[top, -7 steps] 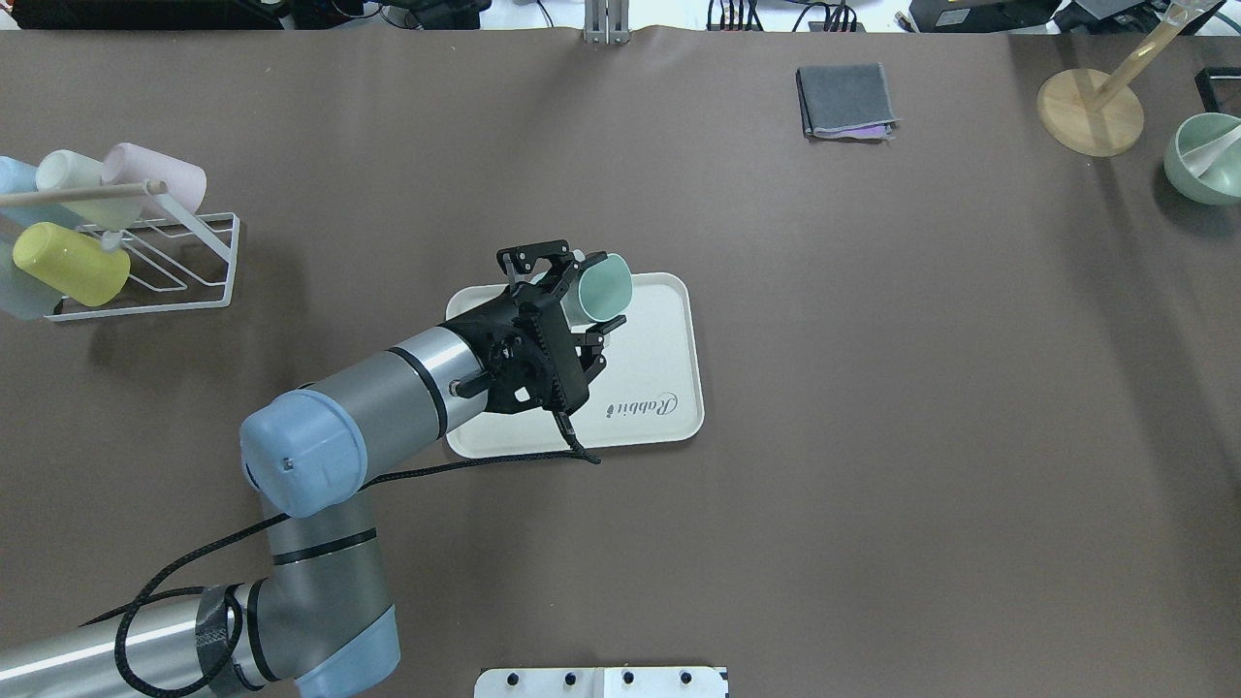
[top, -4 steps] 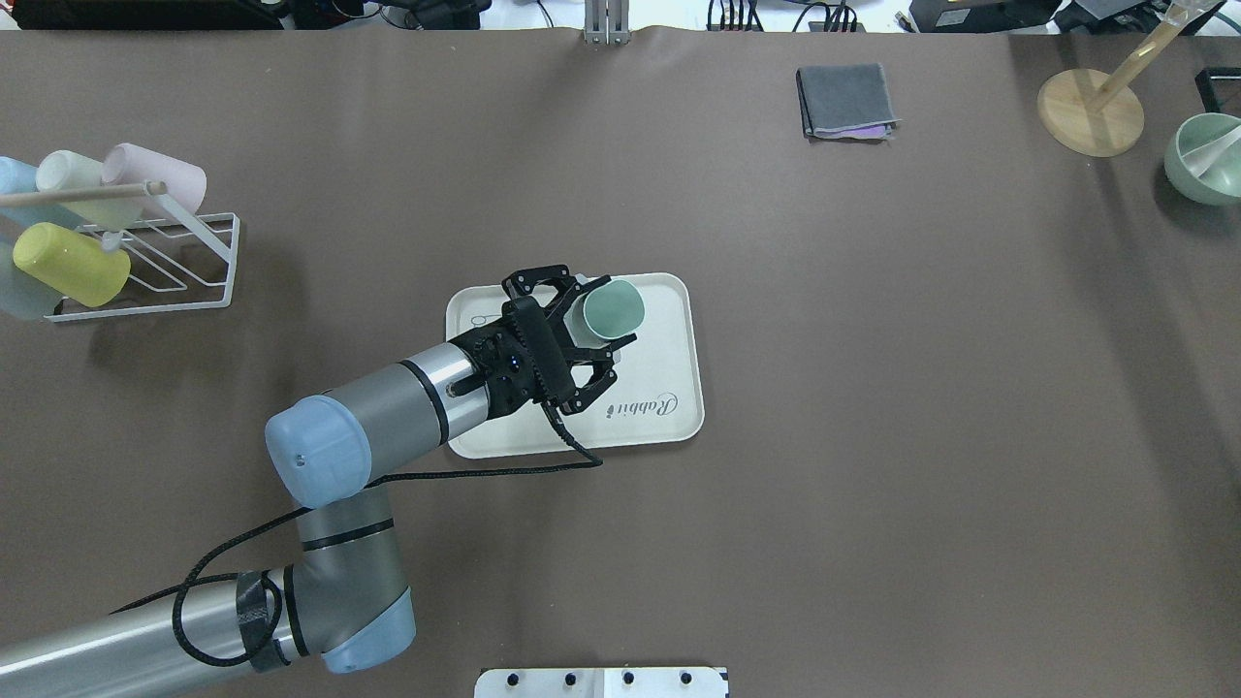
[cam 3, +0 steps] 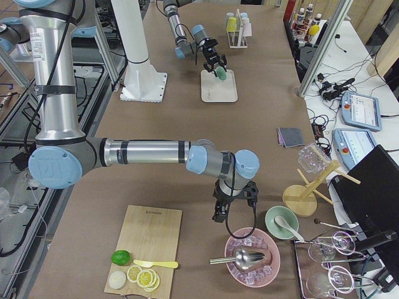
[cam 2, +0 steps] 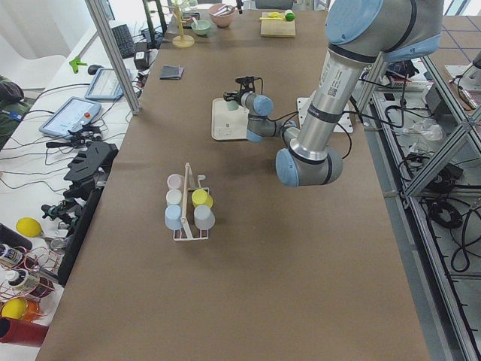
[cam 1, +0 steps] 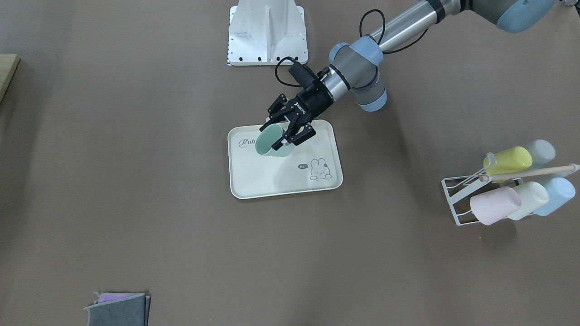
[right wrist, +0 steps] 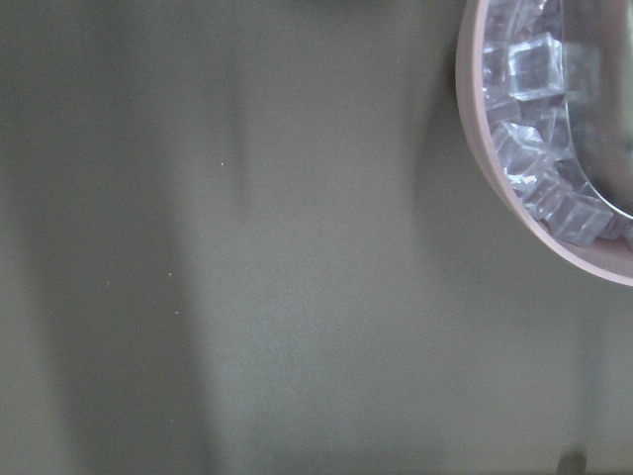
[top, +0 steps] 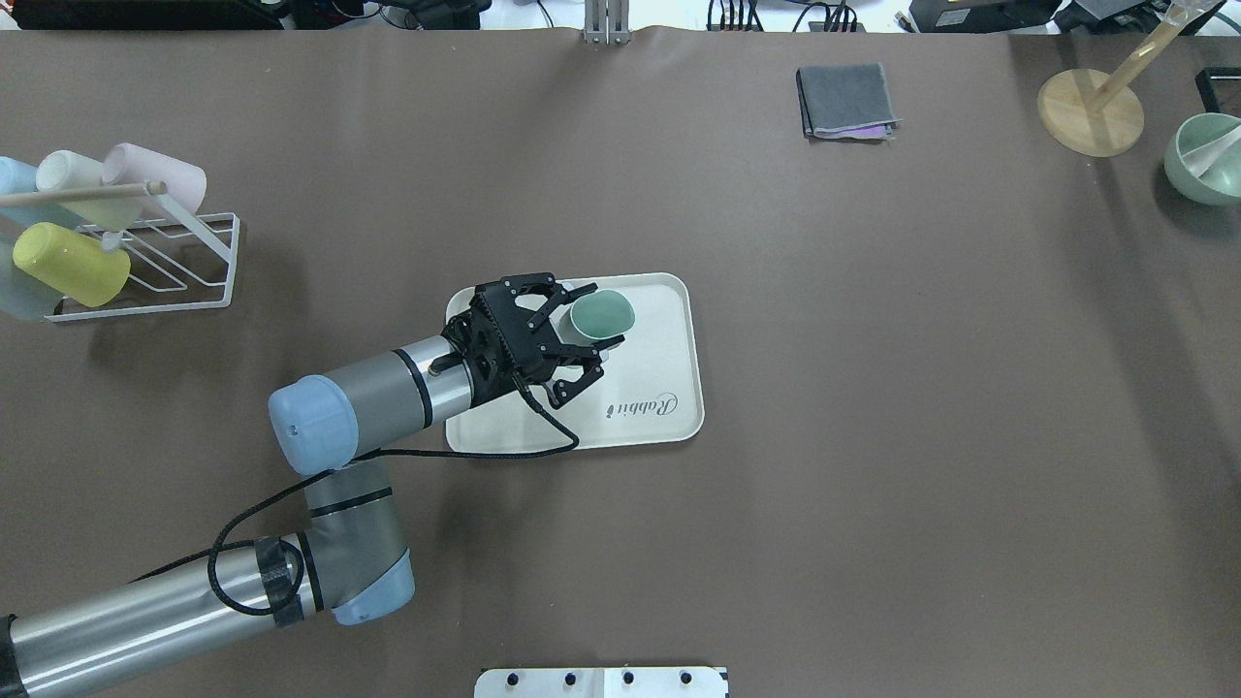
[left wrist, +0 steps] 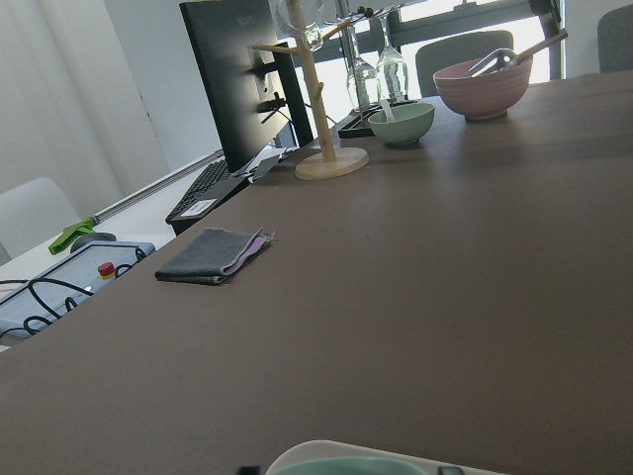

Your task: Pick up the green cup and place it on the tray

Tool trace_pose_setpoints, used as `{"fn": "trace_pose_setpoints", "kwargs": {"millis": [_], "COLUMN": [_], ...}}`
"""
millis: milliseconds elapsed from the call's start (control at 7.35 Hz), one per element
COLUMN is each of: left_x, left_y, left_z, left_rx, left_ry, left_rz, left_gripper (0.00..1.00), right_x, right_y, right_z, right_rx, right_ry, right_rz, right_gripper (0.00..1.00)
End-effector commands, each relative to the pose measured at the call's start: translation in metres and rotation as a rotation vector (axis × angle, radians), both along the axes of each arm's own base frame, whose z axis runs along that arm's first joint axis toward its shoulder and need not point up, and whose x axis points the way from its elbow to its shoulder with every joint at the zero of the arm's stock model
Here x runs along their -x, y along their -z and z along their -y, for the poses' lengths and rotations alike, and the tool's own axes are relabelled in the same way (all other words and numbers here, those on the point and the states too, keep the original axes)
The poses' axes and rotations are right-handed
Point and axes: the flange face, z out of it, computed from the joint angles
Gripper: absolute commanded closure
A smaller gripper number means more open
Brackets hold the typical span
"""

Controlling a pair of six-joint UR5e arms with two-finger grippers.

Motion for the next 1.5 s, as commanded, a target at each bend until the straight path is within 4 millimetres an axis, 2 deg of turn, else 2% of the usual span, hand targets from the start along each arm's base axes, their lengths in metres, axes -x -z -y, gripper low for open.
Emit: {"fn": "trace_pose_setpoints", "kwargs": {"millis": [0, 272, 408, 545, 817, 953, 1361], "left_x": [-0.001, -0.004, -0.006, -0.008, -0.017, -0.019, -0.021], "left_y": [-0.019, -0.050, -0.054, -0.049, -0.032, -0.032, -0.032], "left_z": [0.026, 0.028, 0.026, 0.025, 0.023, 0.022, 0.024], "left_rx": [-0.024, 0.007, 0.010, 0.024, 0.060, 0.066, 0.096], "left_ry": [-0.032, -0.084, -0.113, -0.136, -0.204, -0.222, -0.225], "left_rz": [-0.071, -0.132, -0.135, -0.146, -0.153, -0.140, -0.122], "left_gripper": [0.62, 0.62, 0.61, 0.61, 0.60, 0.59, 0.57], "right_x": [0.000, 0.000, 0.000, 0.000, 0.000, 0.001, 0.002], "right_y": [-0.001, 0.001, 0.002, 0.011, 0.011, 0.003, 0.012], "right_z": [0.000, 0.001, 0.001, 0.007, 0.008, 0.005, 0.010], "right_rx": [0.000, -0.005, -0.009, -0.028, -0.028, -0.011, -0.027], "right_ry": [0.002, 0.002, 0.003, 0.002, 0.002, 0.003, 0.002], "right_rz": [-0.002, -0.002, -0.003, -0.001, 0.000, -0.001, 0.008], "right_gripper": [0.00, 0.00, 0.00, 0.00, 0.00, 0.00, 0.00]}}
